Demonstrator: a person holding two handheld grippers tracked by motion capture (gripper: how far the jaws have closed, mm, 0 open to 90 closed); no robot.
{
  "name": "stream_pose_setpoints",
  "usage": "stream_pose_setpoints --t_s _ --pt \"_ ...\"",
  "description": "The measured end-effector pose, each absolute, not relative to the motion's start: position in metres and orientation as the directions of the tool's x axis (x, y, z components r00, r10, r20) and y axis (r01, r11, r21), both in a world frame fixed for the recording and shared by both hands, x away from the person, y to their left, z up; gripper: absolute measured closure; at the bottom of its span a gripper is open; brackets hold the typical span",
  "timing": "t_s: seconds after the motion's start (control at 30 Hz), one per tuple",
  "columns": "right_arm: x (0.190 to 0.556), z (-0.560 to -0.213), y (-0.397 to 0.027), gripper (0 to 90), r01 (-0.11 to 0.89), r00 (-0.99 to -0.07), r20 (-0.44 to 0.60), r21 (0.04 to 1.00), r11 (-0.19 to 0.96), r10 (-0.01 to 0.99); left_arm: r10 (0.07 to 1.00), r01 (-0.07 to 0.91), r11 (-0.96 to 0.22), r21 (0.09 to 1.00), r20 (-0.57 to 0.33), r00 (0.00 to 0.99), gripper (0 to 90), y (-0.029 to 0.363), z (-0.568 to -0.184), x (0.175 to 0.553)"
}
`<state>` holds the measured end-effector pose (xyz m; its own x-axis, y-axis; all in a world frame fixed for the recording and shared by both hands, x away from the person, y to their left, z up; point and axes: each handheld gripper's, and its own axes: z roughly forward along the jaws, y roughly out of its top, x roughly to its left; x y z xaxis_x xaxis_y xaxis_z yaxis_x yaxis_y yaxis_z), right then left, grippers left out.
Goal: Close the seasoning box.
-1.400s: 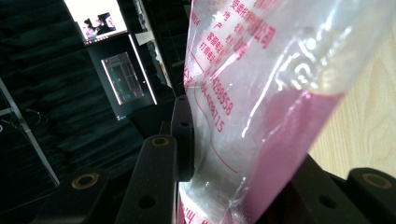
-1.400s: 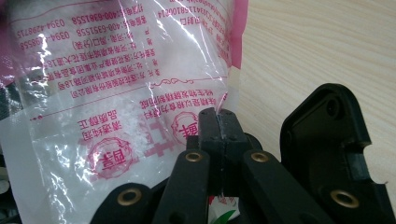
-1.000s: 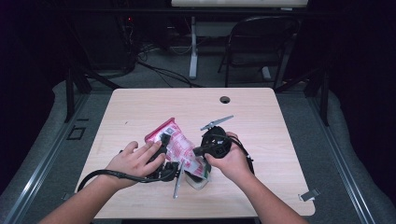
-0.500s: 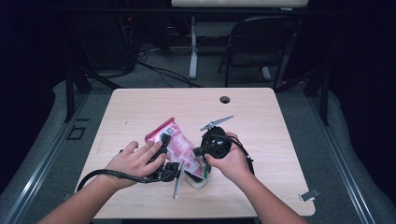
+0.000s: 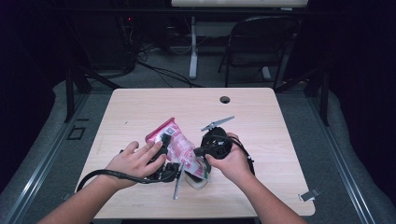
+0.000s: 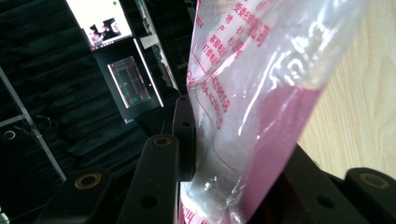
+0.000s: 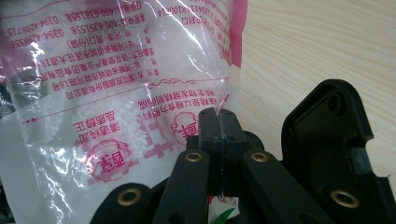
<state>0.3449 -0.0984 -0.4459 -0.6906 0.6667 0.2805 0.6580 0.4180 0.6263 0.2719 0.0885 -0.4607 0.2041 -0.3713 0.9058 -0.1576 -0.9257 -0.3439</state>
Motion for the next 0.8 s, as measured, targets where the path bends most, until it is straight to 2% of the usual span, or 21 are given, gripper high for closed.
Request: stream_pose_setpoints --t_s 0.8 --pt "0.3442 -0.4467 -0.0986 90.0 0.657 -0.691 0.285 0.631 0.413 0.664 -0.377 -0.162 -0.923 -0.348 0.903 0.207 77.1 0.0872 -0.4606 0.2719"
